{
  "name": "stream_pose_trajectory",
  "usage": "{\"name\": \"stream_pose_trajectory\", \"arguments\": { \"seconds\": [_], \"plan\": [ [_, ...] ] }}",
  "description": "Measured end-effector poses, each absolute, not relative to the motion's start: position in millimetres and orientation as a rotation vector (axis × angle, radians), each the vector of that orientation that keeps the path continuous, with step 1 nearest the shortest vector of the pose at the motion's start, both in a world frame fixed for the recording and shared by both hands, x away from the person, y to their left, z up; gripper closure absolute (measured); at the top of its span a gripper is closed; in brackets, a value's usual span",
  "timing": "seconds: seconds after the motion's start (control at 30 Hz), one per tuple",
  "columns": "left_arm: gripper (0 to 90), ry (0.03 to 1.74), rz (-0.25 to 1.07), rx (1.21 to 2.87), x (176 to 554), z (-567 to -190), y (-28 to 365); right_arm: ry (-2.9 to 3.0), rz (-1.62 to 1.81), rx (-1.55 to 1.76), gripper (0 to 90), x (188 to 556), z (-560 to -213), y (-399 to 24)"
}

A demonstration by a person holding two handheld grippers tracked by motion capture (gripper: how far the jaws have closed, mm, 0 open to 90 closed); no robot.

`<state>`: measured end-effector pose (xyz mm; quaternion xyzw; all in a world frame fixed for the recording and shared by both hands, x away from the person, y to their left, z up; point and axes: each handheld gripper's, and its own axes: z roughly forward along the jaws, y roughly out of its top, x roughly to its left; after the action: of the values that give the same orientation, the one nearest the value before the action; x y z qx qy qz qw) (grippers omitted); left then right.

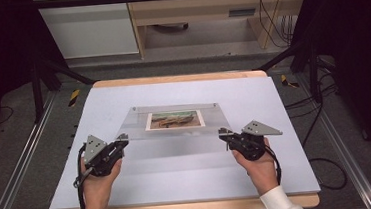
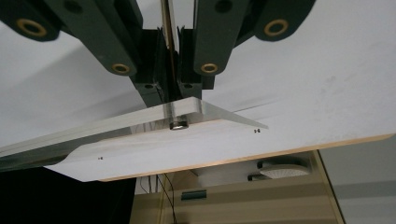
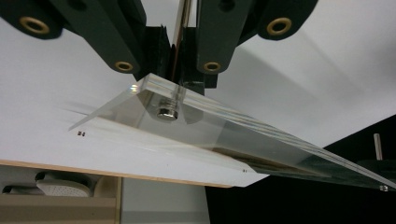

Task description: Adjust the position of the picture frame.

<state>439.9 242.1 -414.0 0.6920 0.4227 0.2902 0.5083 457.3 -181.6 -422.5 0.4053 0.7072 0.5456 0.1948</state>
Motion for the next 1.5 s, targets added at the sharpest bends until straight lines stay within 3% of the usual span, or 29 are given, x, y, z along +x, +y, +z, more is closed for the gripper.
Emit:
{"name": "stream_pose_trajectory", "arguments": {
  "seconds": [0.67, 1.5],
  "plan": [
    [82.6, 1.037, 0.679, 1.660, 478, -439, 227, 1.952, 1.493, 1.203, 84.2, 486, -438, -193],
    [83.6, 1.067, 0.544, 1.819, 466, -464, 231, 2.072, 1.332, 1.259, 84.8, 471, -465, -189]
  ]
}}
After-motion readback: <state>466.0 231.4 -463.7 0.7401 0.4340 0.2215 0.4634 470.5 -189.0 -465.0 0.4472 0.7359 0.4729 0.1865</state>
